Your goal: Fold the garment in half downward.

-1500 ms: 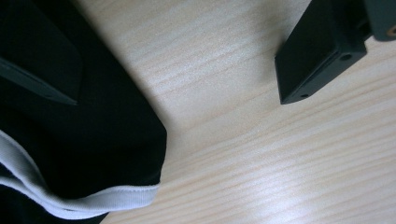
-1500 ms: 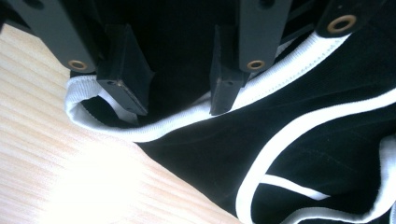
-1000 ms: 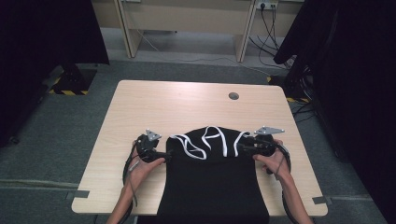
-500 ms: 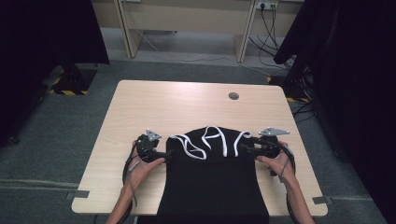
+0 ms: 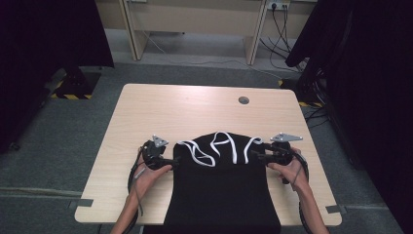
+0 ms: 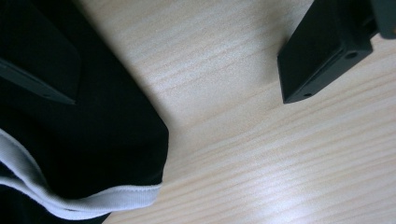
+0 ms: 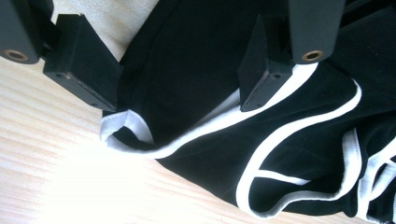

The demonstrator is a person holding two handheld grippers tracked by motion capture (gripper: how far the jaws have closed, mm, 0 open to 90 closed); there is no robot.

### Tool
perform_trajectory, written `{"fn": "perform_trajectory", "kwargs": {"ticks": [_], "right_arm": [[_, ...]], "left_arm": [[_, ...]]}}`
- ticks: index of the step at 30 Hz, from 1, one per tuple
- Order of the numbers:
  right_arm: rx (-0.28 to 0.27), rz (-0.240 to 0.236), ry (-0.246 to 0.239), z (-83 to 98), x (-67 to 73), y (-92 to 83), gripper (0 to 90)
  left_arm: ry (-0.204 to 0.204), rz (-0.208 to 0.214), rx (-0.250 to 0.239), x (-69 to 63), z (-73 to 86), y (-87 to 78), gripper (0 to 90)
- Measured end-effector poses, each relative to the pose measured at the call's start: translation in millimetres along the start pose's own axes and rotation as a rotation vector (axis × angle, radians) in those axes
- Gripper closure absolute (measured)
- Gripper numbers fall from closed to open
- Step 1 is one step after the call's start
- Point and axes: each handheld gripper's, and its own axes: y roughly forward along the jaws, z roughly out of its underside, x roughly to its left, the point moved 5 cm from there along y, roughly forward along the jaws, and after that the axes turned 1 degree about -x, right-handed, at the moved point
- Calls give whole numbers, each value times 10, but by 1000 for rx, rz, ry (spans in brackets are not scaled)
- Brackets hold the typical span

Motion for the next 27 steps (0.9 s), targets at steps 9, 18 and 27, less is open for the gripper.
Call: {"fn": "perform_trajectory", "kwargs": {"ticks": [9,18,27], "right_arm": [[-10,18,17,-52,-53,6,259],[-13,29,28,-188,-107,36,238],[28,33,31,-324,-123,203,235]], "left_arm": [[-52,121,-54,-65,-97,17,12],[-127,195,-92,-117,-392,104,12],[-102,179,-47,-185,-557,250,13]]}}
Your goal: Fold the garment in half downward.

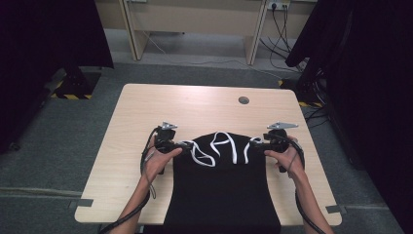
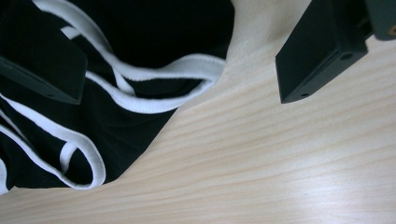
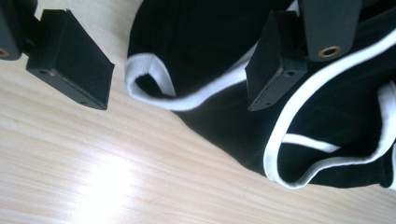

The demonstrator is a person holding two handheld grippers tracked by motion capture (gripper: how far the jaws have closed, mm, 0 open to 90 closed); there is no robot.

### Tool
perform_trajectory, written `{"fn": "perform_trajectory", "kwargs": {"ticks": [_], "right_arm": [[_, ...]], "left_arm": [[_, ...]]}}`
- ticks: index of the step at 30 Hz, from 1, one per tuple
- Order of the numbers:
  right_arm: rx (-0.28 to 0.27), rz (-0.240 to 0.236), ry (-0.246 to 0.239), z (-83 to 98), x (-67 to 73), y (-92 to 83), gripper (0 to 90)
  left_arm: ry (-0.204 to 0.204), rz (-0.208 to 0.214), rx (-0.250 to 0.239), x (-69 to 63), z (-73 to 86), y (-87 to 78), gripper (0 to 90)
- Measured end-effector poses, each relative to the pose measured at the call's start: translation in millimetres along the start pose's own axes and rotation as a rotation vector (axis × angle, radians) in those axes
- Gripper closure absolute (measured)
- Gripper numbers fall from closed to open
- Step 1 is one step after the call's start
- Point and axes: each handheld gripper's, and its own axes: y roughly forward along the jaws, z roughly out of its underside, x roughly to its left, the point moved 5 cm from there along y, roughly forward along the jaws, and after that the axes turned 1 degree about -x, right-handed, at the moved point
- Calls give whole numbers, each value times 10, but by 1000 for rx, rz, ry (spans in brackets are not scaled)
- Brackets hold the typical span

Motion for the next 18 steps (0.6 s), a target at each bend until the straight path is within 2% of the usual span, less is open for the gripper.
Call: {"fn": "perform_trajectory", "kwargs": {"ticks": [9,13,14,16,17,18], "right_arm": [[54,25,-11,-37,35,190,231],[84,38,-5,-8,21,292,229],[92,43,-11,3,18,310,229],[93,66,-37,18,11,337,226],[90,69,-35,19,11,337,231],[89,72,-33,23,16,334,242]], "left_arm": [[45,2,58,-140,-23,207,19],[73,-5,74,-170,-3,273,59],[84,-7,73,-178,7,288,74],[146,-28,61,-187,17,302,103],[187,-44,57,-185,23,305,153],[200,-48,46,-185,24,308,191]]}}
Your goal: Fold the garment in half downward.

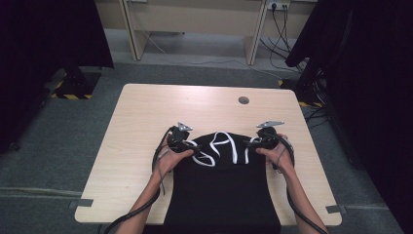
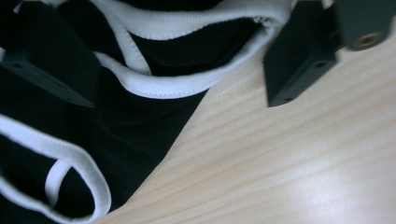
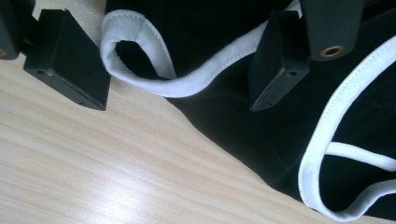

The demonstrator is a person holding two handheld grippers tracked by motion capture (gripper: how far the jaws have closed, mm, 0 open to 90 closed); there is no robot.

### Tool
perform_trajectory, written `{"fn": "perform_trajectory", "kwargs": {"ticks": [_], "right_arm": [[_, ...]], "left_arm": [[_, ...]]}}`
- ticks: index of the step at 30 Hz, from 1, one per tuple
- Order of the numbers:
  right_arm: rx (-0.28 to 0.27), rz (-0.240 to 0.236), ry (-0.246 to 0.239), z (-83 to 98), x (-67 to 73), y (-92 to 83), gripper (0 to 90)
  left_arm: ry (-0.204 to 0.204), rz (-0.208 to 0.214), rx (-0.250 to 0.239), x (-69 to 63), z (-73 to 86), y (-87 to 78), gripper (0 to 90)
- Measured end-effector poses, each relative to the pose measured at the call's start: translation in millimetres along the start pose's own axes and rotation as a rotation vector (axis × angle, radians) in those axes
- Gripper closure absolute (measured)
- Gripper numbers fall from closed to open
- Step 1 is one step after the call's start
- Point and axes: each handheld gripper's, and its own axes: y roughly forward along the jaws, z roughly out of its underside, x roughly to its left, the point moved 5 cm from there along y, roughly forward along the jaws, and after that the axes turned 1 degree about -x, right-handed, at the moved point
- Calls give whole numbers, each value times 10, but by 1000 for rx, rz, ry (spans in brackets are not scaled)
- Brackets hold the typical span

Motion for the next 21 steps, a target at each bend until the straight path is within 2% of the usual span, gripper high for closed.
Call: {"fn": "perform_trajectory", "kwargs": {"ticks": [3,5,8,10,13,15,18,20,21], "right_arm": [[-19,-3,-25,17,46,-22,368],[-27,-14,-33,28,76,-40,473],[-34,-40,-49,36,127,-61,655],[-29,-61,-57,36,155,-66,731],[-30,-85,-49,33,161,-68,782],[-28,-92,-49,13,144,-76,792],[-46,-97,-43,-23,135,-110,800],[-53,-92,-57,-57,142,-141,803],[-65,-85,-65,-78,144,-161,805]], "left_arm": [[16,17,-24,-41,0,-18,343],[27,34,-19,-80,-3,-37,469],[24,38,-14,-97,-6,-52,611],[9,46,-21,-107,-5,-52,694],[-16,60,-30,-101,-12,-59,761],[-15,56,-45,-99,-22,-72,787],[6,43,-64,-108,-49,-103,798],[37,23,-75,-100,-79,-147,800],[39,17,-83,-97,-97,-167,801]]}}
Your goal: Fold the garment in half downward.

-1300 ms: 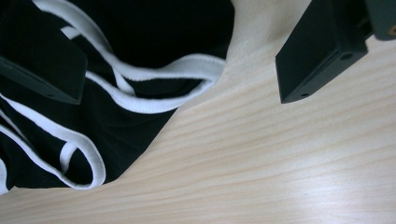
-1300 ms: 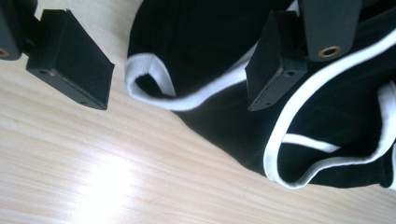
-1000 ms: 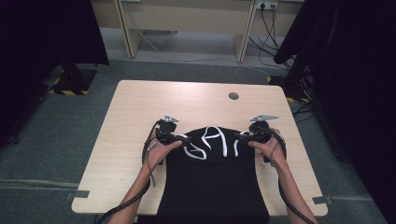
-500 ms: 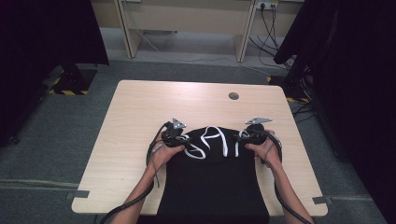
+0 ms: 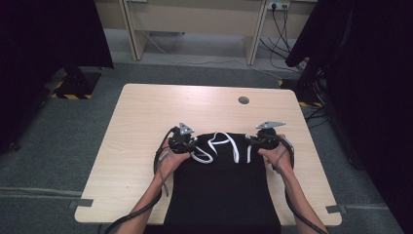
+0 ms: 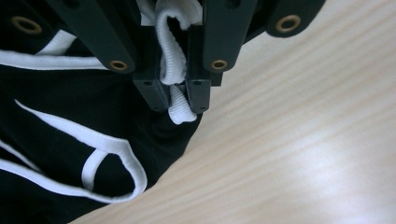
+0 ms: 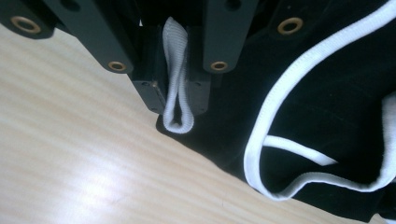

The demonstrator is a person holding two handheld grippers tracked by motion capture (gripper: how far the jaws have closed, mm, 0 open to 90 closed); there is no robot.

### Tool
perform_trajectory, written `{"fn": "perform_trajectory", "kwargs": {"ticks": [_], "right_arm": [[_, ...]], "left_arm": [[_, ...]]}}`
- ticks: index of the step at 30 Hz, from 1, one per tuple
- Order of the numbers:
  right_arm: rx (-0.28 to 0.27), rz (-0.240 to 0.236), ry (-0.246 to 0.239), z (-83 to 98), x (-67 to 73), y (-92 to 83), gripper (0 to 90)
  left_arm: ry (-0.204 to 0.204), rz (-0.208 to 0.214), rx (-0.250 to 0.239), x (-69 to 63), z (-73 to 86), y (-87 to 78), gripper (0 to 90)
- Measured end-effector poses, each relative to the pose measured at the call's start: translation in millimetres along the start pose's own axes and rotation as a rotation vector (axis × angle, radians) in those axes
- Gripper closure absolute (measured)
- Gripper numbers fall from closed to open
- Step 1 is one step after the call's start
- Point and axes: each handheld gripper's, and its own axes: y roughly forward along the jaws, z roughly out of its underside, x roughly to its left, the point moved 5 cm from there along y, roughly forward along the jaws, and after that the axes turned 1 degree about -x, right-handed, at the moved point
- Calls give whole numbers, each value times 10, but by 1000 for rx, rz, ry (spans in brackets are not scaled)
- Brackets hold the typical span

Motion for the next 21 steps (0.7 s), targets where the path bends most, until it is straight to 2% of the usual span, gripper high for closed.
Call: {"fn": "perform_trajectory", "kwargs": {"ticks": [4,7,10,14,18,21], "right_arm": [[-33,7,-30,-91,33,-74,809],[-56,12,-29,-188,34,-121,810],[-82,21,-37,-317,-3,-159,810],[-107,30,-44,-470,-34,-183,809],[-138,37,-34,-608,-66,-186,809],[-158,46,-40,-696,-70,-203,809]], "left_arm": [[7,-8,-18,26,-77,-63,806],[-4,-18,-35,82,-164,-72,806],[-14,-36,-48,155,-257,-69,805],[0,-62,-66,229,-413,-51,805],[26,-96,-96,285,-597,-50,805],[13,-97,-138,315,-700,-107,803]]}}
